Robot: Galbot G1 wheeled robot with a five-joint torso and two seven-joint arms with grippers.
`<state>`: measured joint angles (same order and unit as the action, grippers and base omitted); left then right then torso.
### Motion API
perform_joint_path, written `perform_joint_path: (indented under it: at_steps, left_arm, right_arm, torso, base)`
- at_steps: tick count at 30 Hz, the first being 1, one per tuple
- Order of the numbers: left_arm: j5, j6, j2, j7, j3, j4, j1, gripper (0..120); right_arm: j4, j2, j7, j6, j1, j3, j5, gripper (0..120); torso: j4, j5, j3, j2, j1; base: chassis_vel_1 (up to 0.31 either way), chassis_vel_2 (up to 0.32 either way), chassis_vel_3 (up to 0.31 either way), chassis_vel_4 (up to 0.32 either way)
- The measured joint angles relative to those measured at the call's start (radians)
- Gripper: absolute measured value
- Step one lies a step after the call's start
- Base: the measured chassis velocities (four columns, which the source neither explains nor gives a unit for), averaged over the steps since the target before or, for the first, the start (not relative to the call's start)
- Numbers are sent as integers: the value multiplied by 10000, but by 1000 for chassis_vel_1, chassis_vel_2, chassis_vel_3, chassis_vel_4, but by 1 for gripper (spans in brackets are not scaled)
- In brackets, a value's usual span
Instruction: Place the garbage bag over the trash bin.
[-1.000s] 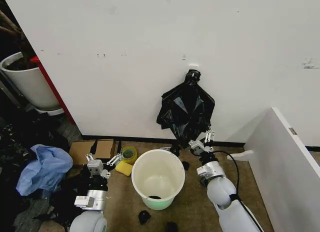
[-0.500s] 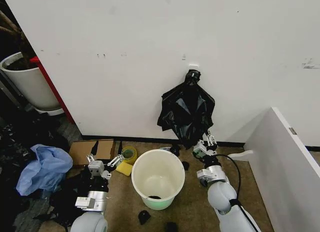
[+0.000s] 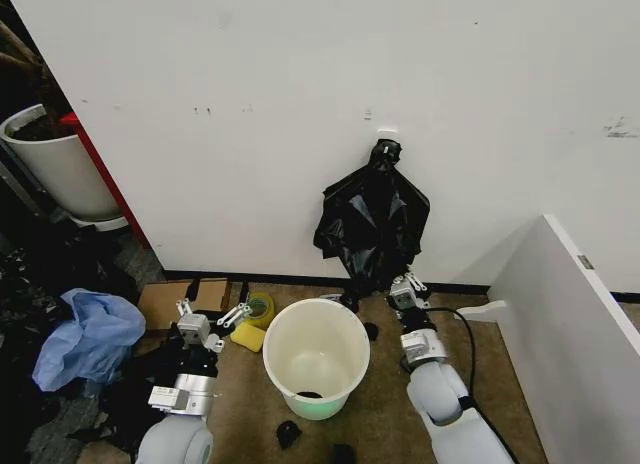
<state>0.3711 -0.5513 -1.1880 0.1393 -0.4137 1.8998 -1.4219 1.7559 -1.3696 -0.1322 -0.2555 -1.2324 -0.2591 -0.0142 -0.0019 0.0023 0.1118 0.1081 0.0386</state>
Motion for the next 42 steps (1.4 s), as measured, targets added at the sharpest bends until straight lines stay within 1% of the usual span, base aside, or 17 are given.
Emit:
perform_joint_path:
  at_steps: [1,3,6,8,10,12,16,17,20,22,24,28,33,35,38,41,42]
  left_arm:
    - [0,0,0,0,0,0,0,100]
    - [88,-32,487,337,139,-415,616,100]
    - [-92,-50,1223,916,476,-1468,2046,100]
    - [-431,-52,1538,1060,1025,-2107,3197,100]
    - [-523,-46,1604,1082,1209,-2259,3527,100]
    - [-849,36,1764,1104,1882,-2653,4442,100]
    - [-1070,375,1962,1377,3701,-3415,6085,100]
    - [-1070,375,1962,1377,3701,-3415,6085,100]
    - [-1104,488,1883,2198,4382,-3828,6820,100]
    - [-1681,518,1563,2513,4652,-4333,7312,100]
    - [-2146,620,1278,2254,4732,-4702,7535,100]
    - [-2324,876,1052,1700,4767,-4963,7598,98]
    - [-2277,905,1007,1936,4780,-5206,7614,89]
    - [-2347,887,956,2165,4778,-5336,7684,83]
    - [-2488,852,825,2387,4759,-5512,7805,68]
    - [-2532,848,766,2402,4750,-5577,7840,63]
    - [-2545,847,737,2401,4746,-5603,7853,56]
  right_arm:
    - [0,0,0,0,0,0,0,0]
    - [209,39,529,-370,-7,108,-1324,0]
    - [534,82,1120,-631,-79,148,-2786,0]
    - [657,116,1394,-736,-180,99,-3148,0]
    - [663,130,1507,-808,-211,65,-3186,0]
    - [662,151,1837,-1046,-279,-8,-3178,0]
    - [685,115,2173,-1319,-400,-70,-3052,0]
    - [685,115,2173,-1319,-400,-70,-3052,0]
    - [765,16,2332,-1385,-447,-73,-3040,0]
    - [803,-60,2426,-1387,-465,-71,-2972,0]
    - [819,-106,2488,-1394,-481,-71,-2916,0]
    - [828,-138,2543,-1394,-491,-70,-2849,0]
    - [789,-137,2583,-1388,-403,-68,-2777,0]
    - [767,-144,2583,-1367,-352,-66,-2777,0]
    - [759,-169,2584,-1352,-314,-46,-2769,0]
    - [758,-184,2584,-1348,-302,-39,-2757,0]
    - [759,-190,2583,-1347,-299,-37,-2752,0]
  torso:
    - [0,0,0,0,0]
    - [0,1,0,0,0]
    - [2,1,1,0,1]
    - [-1,0,1,0,1]
    - [-1,0,2,0,1]
    - [-3,6,1,0,1]
    - [-2,3,1,0,1]
    - [-2,3,1,0,1]
    - [-2,4,0,0,1]
    - [-1,4,0,0,1]
    - [-3,3,1,-1,1]
    - [-2,2,1,0,1]
    - [2,3,0,-1,1]
    - [1,3,1,-1,0]
    - [-1,3,0,-1,0]
    - [-1,3,0,-1,-1]
    - [0,3,0,0,0]
  base:
    - [0,0,0,0]
    - [0,0,0,0]
    - [0,0,0,0]
    - [0,0,0,0]
    - [0,0,0,0]
    - [0,0,0,0]
    - [0,0,0,0]
    - [0,0,0,0]
    - [0,0,0,0]
    - [0,0,0,0]
    - [0,0,0,0]
    - [0,0,0,0]
    - [0,0,0,0]
    - [0,0,0,0]
    - [0,0,0,0]
    - [0,0,0,0]
    - [0,0,0,0]
